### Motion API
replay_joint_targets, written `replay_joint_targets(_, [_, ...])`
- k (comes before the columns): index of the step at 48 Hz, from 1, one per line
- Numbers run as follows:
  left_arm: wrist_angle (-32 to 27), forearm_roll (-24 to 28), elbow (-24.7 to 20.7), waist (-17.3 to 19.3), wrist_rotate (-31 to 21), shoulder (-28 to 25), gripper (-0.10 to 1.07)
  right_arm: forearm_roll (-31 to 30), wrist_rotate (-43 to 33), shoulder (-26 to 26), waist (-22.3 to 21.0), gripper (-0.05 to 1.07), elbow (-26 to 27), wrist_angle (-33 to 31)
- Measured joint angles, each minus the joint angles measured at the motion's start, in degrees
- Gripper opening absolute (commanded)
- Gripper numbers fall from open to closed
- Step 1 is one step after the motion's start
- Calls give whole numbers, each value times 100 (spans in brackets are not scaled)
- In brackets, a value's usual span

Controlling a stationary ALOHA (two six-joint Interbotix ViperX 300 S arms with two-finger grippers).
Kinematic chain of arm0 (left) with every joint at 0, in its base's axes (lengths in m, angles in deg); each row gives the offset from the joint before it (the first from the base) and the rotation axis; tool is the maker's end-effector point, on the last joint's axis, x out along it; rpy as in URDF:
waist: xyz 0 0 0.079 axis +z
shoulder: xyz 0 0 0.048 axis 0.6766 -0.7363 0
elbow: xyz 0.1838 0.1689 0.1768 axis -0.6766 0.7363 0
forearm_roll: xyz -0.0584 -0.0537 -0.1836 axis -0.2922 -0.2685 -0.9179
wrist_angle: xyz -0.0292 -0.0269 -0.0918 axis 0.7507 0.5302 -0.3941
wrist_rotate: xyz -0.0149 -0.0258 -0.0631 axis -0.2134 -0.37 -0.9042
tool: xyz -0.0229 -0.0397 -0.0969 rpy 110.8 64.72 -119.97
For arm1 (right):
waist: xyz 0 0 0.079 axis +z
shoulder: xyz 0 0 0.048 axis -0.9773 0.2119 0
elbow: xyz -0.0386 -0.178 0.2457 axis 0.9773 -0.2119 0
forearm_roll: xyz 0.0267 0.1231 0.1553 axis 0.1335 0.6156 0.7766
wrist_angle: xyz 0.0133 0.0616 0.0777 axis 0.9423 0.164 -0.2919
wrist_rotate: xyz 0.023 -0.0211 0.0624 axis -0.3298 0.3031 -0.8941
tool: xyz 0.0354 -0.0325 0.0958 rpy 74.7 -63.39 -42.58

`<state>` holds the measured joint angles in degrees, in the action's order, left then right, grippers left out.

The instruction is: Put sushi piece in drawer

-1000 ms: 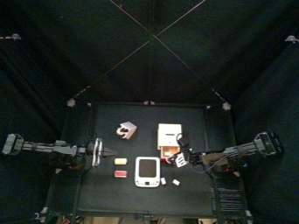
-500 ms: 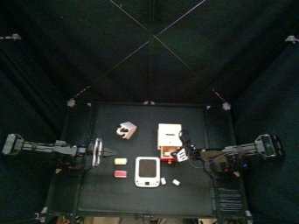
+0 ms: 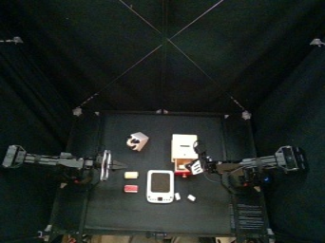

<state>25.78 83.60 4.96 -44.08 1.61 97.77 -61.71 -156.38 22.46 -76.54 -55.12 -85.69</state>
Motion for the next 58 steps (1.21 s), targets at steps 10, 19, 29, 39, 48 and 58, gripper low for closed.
replay_joint_targets(10, [0, 0, -9, 0, 0, 0, -3, -35, 0, 149, -18, 61, 0, 97])
replay_joint_targets(19, [-9, 0, 0, 0, 0, 0, -3, -53, -9, 176, -35, 73, 0, 132])
replay_joint_targets(29, [0, 0, -9, 0, 0, 0, -3, -35, -9, 202, -35, 86, 0, 132])
replay_joint_targets(39, [0, 0, -9, 0, 0, 0, -3, -35, -9, 281, -35, 87, 0, 132])
replay_joint_targets(48, [0, 0, 0, 0, 0, 0, -3, -35, -9, 281, -44, 87, 44, 132])
replay_joint_targets(58, [0, 0, 0, 0, -9, 0, -3, -44, -9, 290, -44, 87, 62, 132])
